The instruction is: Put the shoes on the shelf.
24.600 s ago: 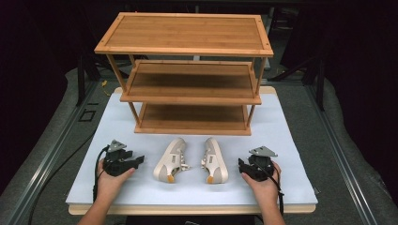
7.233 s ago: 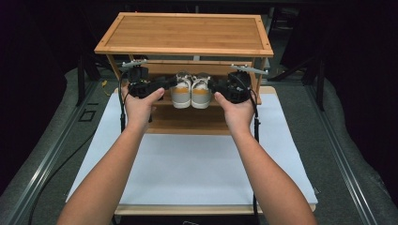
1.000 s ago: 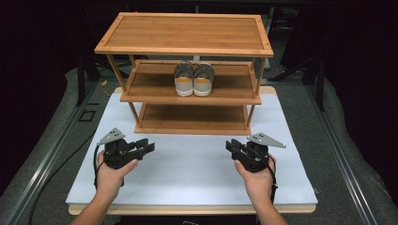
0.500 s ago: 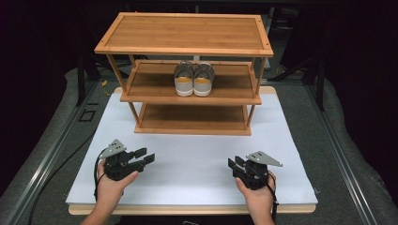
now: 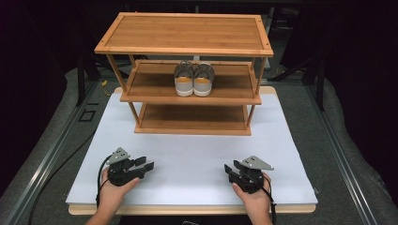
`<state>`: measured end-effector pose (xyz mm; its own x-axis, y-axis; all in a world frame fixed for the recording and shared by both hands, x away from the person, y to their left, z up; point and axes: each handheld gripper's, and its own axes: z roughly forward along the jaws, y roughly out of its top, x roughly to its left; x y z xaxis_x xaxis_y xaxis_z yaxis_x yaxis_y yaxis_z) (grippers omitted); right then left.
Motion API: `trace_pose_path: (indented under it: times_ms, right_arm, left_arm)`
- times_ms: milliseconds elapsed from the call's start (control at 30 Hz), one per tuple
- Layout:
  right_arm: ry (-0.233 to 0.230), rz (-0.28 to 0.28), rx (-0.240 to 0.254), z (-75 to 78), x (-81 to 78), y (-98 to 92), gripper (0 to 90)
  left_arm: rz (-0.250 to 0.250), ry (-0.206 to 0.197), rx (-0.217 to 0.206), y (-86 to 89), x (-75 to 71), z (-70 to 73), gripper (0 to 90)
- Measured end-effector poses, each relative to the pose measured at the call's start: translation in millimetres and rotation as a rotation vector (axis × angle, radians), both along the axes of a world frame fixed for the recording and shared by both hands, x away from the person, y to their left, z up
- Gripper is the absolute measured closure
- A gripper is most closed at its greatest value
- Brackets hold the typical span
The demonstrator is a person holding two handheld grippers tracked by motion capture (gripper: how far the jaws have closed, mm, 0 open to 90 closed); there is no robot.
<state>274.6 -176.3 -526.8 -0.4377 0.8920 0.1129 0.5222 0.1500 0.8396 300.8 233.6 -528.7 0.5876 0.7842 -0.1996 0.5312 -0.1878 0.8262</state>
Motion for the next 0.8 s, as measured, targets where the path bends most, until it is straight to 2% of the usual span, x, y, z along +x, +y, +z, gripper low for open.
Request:
trace_pose_path:
  times_ms: [67,200,333,400,567,800]
  right_arm:
    - [-0.012,0.004,-0.013,-2.4,0.8,0.3,54.9]
    - [-0.019,0.022,-0.018,-4.2,1.7,2.2,52.8]
    - [0.009,0.041,-0.024,-8.5,3.6,6.3,51.6]
    - [0.027,0.052,-0.027,-10.3,5.4,10.3,48.6]
    - [0.041,0.058,-0.042,-12.9,7.3,15.3,44.7]
    - [0.039,0.055,-0.069,-14.3,7.1,17.5,39.4]
  left_arm:
    - [0.001,-0.016,0.016,-0.7,0.4,-0.7,51.4]
    - [0.002,-0.015,0.005,-1.2,1.0,-3.3,48.7]
    - [-0.015,-0.003,0.005,-4.9,1.6,-6.9,48.4]
    - [-0.023,0.001,0.028,-8.2,1.7,-7.9,47.8]
    - [-0.039,0.009,0.062,-14.5,2.5,-10.4,46.6]
    - [-0.039,0.02,0.068,-15.9,1.2,-10.1,46.3]
